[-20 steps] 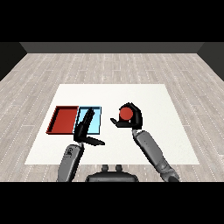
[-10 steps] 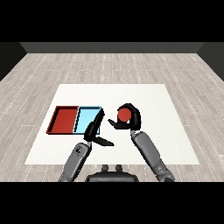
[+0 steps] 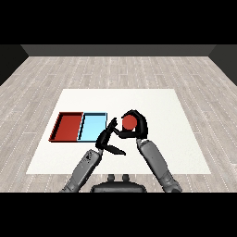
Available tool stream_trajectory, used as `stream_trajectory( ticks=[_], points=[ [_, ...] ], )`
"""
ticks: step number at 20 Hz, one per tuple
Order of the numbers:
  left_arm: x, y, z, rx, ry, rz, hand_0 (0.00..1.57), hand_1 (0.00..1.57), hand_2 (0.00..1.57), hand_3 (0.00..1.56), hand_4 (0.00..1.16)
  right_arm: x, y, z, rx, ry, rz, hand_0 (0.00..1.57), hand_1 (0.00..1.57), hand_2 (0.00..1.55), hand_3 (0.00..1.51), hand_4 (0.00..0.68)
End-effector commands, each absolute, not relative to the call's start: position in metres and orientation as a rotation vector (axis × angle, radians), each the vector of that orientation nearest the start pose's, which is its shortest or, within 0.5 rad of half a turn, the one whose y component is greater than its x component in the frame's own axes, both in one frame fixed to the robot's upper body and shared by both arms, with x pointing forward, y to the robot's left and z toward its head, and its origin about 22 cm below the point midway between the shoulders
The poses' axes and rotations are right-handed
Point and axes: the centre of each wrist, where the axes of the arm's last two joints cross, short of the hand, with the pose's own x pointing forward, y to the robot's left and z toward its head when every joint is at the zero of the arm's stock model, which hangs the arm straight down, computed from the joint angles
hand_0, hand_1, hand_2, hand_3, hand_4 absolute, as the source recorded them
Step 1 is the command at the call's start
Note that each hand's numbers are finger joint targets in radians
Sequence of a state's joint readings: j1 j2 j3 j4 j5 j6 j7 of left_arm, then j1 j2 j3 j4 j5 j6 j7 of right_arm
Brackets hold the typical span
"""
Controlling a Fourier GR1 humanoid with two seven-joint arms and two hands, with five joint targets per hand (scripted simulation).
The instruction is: Pick the red can and put it in the red box
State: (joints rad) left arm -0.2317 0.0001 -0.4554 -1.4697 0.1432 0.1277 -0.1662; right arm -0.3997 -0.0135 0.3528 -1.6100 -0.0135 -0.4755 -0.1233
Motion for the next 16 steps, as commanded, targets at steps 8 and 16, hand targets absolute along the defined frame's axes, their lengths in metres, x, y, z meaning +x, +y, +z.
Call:
stream_trajectory(
  ticks=[8, 16],
  points=[
    [0.277, 0.091, 0.042, -0.49, -1.717, -0.253, 0.0, 0.0, 0.0, 0.0, 0.0, 0.27, -0.084, 0.106, 0.155, -2.105, 0.036, 1.57, 1.57, 1.47, 1.41, 0.633],
    [0.285, 0.072, 0.016, -0.509, -1.722, -0.246, 0.0, 0.0, 0.0, 0.0, 0.0, 0.281, -0.055, 0.111, 0.179, -2.105, 0.044, 1.57, 1.57, 1.47, 1.4, 0.631]
  ],
)
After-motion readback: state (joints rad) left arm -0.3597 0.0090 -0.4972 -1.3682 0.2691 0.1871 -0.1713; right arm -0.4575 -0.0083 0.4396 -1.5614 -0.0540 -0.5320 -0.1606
